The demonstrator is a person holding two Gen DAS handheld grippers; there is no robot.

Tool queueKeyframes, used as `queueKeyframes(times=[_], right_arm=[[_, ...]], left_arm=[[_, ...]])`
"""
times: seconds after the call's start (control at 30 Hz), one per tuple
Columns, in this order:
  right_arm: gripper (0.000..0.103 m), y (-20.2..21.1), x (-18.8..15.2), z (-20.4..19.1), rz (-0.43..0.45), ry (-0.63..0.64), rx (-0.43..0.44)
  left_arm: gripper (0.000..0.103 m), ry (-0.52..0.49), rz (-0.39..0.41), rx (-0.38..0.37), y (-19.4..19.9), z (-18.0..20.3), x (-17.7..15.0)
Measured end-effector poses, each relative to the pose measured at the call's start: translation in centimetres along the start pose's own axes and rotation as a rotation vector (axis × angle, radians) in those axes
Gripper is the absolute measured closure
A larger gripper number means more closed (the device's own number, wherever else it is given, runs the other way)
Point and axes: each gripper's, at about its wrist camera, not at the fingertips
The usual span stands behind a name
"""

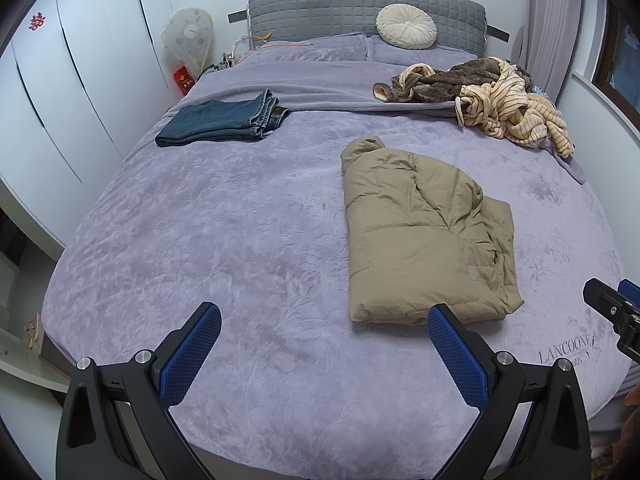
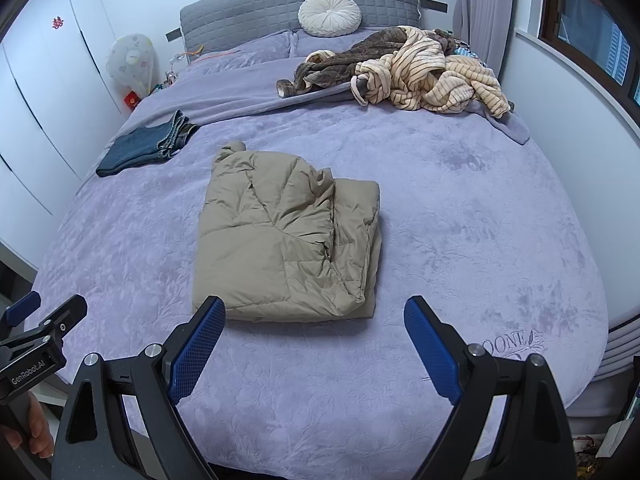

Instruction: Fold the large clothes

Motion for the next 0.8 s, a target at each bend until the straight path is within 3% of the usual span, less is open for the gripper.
queueKeyframes(times=[0.8], right_arm=[[0.010, 0.02, -0.04, -0.15, 0.000, -0.001, -0.002]], left_arm=[[0.000, -0.002, 0.001, 0.002, -0.05, 0.06, -0.09]])
Point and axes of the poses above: each gripper's, at about its wrist camera, not at the fingertips, and y roughly against the way its jaws point, z to its right, x to its top, and after that the axes turned 7 degrees about y, right-handed
